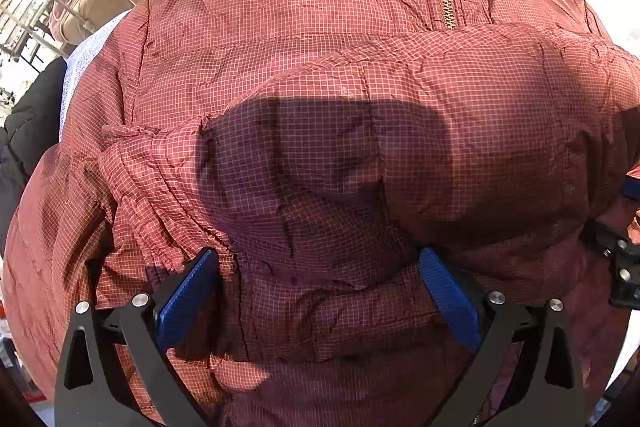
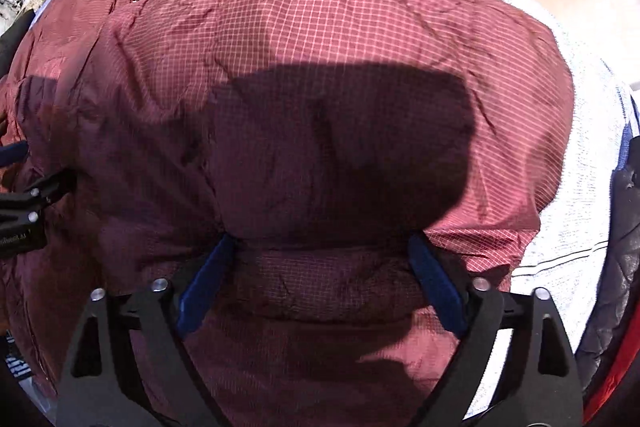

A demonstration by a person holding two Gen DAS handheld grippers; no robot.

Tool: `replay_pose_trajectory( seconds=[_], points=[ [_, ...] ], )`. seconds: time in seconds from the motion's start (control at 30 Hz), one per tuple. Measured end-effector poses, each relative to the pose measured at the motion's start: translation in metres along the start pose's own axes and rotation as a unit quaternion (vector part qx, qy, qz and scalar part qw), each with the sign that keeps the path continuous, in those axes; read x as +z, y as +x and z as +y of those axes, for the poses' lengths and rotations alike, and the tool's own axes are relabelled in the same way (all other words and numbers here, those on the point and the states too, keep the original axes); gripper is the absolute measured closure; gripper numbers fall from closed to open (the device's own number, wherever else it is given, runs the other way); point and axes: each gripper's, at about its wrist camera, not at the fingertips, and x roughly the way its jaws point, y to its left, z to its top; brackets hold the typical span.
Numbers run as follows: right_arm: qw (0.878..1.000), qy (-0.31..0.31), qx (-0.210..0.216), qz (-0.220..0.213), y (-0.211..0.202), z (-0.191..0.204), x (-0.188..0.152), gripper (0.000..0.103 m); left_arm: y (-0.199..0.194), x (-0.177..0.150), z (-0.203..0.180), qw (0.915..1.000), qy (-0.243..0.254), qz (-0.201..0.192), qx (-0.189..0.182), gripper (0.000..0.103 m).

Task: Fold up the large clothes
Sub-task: 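Press both tools onto the jacket front to smooth the folded sleeve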

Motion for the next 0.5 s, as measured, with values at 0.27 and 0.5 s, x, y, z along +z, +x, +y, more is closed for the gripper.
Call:
replay_pose_trajectory(
  seconds=[0.27, 0.5],
  points=[
    [1.0, 0.012, -0.023, -0.017, 0.015, 0.019, 0.003, 0.004, 0.002, -0.008, -0.004, 0.9999, -0.008, 0.006, 0.009, 0.004],
    [0.999, 0.01, -0.024, -0.034, 0.012, 0.036, -0.01, 0.004, -0.002, -0.005, -0.01, 0.9998, -0.015, 0.012, 0.011, 0.005]
  ],
)
